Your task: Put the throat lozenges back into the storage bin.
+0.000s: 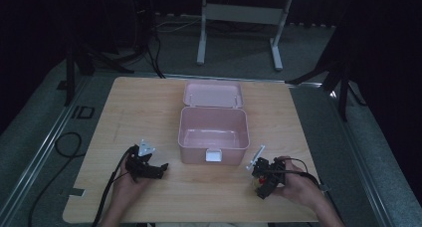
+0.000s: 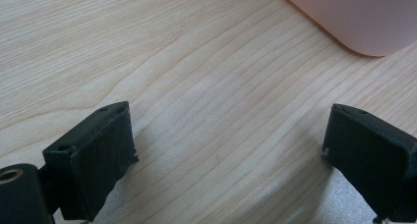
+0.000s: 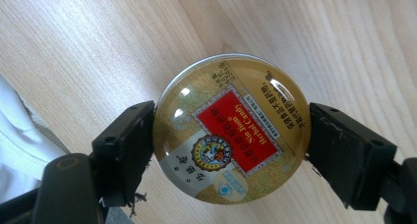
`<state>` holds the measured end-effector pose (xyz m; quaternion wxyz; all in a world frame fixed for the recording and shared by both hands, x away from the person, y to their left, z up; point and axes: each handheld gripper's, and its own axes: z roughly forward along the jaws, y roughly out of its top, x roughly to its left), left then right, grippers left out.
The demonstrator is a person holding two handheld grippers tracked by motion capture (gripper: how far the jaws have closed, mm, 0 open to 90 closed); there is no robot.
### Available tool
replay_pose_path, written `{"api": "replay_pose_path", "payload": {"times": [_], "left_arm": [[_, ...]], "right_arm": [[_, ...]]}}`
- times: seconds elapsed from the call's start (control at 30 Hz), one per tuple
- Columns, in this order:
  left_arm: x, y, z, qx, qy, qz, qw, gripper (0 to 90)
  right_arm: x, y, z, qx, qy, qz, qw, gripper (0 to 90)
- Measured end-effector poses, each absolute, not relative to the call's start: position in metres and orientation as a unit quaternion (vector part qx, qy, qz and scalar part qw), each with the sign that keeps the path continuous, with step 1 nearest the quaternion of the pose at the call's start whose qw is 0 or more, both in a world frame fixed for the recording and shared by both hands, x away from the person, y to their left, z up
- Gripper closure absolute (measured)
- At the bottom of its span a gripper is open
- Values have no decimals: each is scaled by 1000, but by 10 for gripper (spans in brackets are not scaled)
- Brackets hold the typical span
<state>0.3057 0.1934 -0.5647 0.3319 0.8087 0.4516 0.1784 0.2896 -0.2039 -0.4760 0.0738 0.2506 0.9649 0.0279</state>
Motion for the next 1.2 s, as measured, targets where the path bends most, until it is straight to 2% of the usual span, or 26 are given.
{"api": "replay_pose_path", "payload": {"times": [1.2], "left_arm": [[306, 193, -565, 809, 451, 178, 332, 55]], "right_arm": [[318, -212, -422, 258, 960, 36, 98, 209]]}}
